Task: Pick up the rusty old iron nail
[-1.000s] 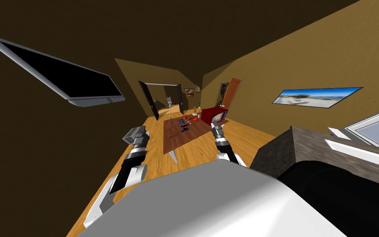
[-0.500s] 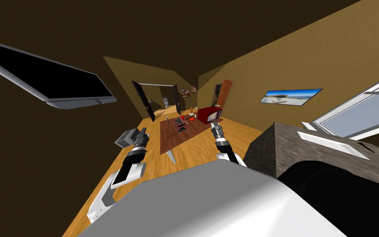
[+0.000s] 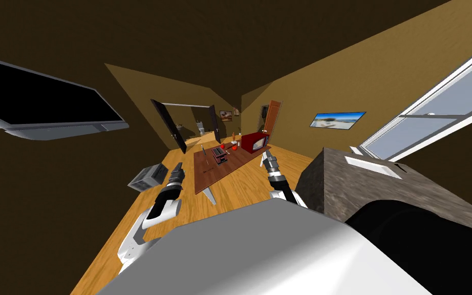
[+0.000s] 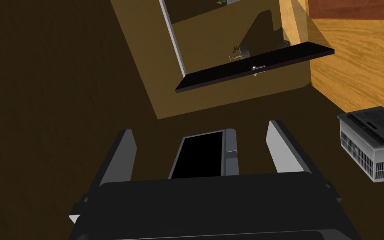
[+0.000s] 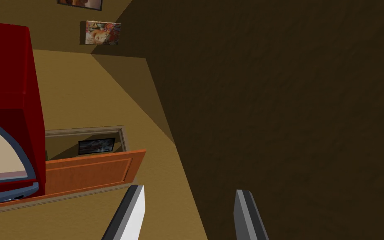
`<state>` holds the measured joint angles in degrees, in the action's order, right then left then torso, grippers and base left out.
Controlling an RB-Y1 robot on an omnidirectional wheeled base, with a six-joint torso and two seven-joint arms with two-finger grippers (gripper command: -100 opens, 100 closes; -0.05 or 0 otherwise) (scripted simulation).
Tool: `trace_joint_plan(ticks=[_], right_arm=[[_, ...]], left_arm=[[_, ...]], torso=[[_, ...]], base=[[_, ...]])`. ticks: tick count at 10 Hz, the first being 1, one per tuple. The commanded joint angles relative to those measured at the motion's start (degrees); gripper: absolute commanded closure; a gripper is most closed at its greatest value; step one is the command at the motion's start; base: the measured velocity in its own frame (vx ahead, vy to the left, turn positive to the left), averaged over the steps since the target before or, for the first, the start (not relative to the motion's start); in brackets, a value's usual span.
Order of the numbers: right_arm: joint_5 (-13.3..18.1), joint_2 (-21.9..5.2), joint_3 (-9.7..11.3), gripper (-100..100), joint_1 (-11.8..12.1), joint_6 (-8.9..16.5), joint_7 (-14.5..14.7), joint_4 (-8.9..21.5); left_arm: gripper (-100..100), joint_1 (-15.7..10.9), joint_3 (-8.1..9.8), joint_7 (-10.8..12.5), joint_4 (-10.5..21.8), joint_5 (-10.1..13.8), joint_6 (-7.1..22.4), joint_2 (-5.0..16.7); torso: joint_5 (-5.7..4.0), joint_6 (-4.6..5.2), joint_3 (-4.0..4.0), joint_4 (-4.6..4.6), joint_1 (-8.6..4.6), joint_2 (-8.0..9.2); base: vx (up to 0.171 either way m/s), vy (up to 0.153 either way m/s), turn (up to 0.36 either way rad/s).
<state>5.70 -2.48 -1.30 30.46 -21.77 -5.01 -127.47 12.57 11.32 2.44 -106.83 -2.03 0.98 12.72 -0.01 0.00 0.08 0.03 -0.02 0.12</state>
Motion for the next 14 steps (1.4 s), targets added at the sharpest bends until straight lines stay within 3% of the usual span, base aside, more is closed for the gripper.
trace_joint_plan(ticks=[1, 2, 3, 6, 7, 8, 10, 11, 14], right_arm=[[0.00, 0.00, 0.00, 0, 0.00, 0.00, 0.00, 0.00], [0.00, 0.00, 0.00, 0, 0.01, 0.00, 0.00, 0.00], [0.00, 0.00, 0.00, 0, 0.00, 0.00, 0.00, 0.00], [0.00, 0.00, -0.01, 0, 0.01, 0.00, 0.00, 0.00], [0.00, 0.00, 0.00, 0, 0.00, 0.00, 0.00, 0.00], [0.00, 0.00, -0.01, 0, 0.01, 0.00, 0.00, 0.00], [0.00, 0.00, -0.01, 0, 0.01, 0.00, 0.00, 0.00], [0.00, 0.00, -0.01, 0, 0.02, 0.00, 0.00, 0.00], [0.00, 0.00, 0.00, 0, 0.01, 0.00, 0.00, 0.00]], left_arm=[[-100, -0.24, 0.65, 0.61, 1.18, 0.22, 2.17, 0.55], [-100, -1.69, 1.81, 1.31, 4.07, 0.17, 3.96, 0.96], [-100, -1.69, 1.81, 1.31, 4.07, 0.17, 4.84, 0.96], [-100, -4.68, 4.33, 2.87, 8.98, -0.03, 9.96, 1.83], [-100, -4.68, 4.33, 2.87, 9.88, -0.03, 10.46, 1.83], [-100, -6.22, 5.67, 3.73, 11.76, -0.18, 12.89, 2.32], [-100, -6.22, 5.67, 3.73, 13.34, -0.18, 13.39, 2.32], [-100, -7.80, 7.07, 4.63, 16.17, -0.38, 15.74, 2.84], [-100, -9.42, 8.52, 5.58, 19.46, -0.61, 19.42, 3.42]], torso=[[0.00, 0.00, 0.00, 0.00, 0.00, 0.00], [0.00, -0.03, -0.01, 0.00, 0.03, -0.01], [0.01, 0.00, -0.02, 0.00, 0.04, -0.03], [0.01, -0.04, -0.03, -0.01, 0.05, -0.06], [0.00, 0.00, -0.04, -0.01, 0.03, -0.08], [0.01, -0.05, -0.05, -0.02, 0.07, -0.09], [0.01, -0.05, -0.06, -0.02, 0.08, -0.10], [0.02, -0.06, -0.06, -0.02, 0.10, -0.11], [0.01, -0.01, -0.09, -0.03, 0.08, -0.16]], base=[[-0.027, -0.020, -0.113], [-0.025, -0.019, -0.213], [-0.019, -0.010, -0.095], [-0.015, -0.019, -0.171], [-0.008, -0.010, -0.086], [-0.006, -0.016, -0.167], [-0.001, -0.005, -0.052], [0.001, -0.011, -0.186], [0.008, -0.006, -0.156]])
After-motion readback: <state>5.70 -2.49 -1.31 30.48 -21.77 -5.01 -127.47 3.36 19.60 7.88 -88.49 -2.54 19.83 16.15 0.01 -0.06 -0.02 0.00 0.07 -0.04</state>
